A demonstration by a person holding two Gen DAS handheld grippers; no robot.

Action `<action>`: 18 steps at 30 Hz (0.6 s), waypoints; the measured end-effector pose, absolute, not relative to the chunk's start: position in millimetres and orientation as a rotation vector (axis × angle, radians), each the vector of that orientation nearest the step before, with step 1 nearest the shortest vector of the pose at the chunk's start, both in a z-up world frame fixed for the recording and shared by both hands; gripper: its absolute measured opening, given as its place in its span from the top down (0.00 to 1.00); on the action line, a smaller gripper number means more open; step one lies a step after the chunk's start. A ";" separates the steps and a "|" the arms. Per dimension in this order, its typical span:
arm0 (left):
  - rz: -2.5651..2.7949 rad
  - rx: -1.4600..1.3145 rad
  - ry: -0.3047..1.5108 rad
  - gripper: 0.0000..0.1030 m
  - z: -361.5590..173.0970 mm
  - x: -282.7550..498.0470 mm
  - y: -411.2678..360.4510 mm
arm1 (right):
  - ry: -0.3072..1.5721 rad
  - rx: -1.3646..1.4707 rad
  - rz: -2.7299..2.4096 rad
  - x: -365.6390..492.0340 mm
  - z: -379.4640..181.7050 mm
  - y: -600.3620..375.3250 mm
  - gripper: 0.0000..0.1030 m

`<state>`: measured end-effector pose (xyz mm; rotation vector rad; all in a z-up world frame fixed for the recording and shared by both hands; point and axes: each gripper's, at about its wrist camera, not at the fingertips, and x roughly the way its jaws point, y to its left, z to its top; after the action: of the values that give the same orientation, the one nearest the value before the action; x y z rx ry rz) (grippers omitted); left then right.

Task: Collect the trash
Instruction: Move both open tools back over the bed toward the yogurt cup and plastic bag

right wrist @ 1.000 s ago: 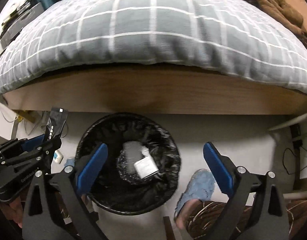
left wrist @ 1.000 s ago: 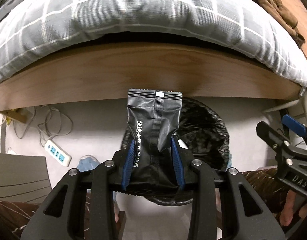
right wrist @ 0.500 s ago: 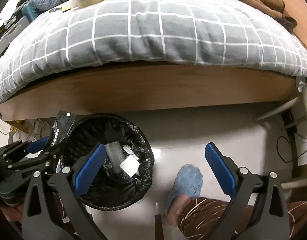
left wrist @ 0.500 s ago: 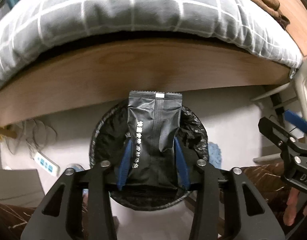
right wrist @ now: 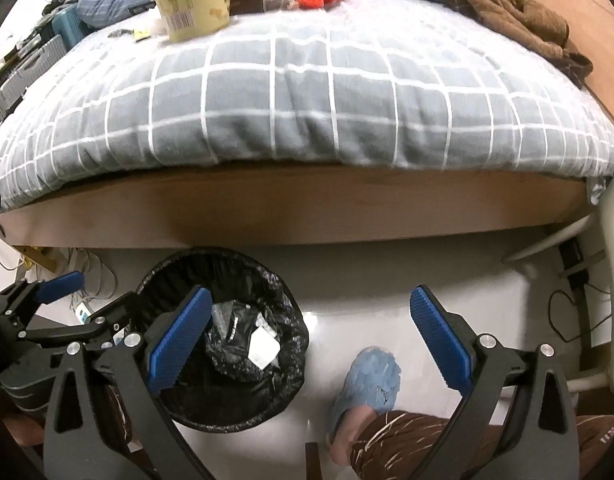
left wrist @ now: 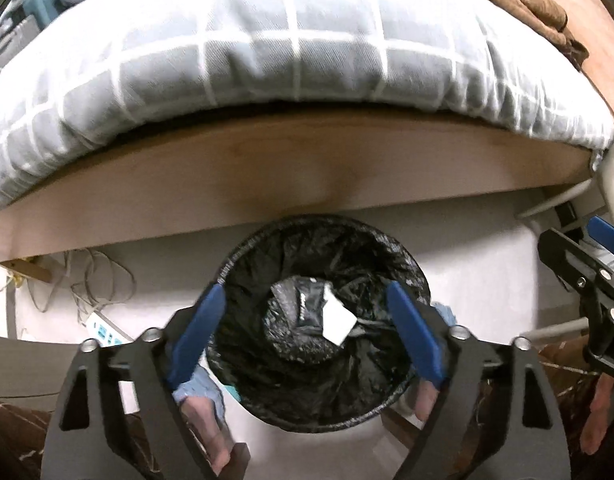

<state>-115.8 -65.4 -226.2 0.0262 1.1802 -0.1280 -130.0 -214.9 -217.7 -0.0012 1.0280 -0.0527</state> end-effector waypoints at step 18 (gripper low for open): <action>-0.034 -0.001 0.974 0.06 -135.8 -111.9 -39.5 | 0.806 -0.012 -0.009 -126.7 -138.6 -195.2 0.07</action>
<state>-111.9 -39.5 -135.8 -0.0006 0.9743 -0.0344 -126.7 -195.2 -138.6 -0.0124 0.8061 -0.0092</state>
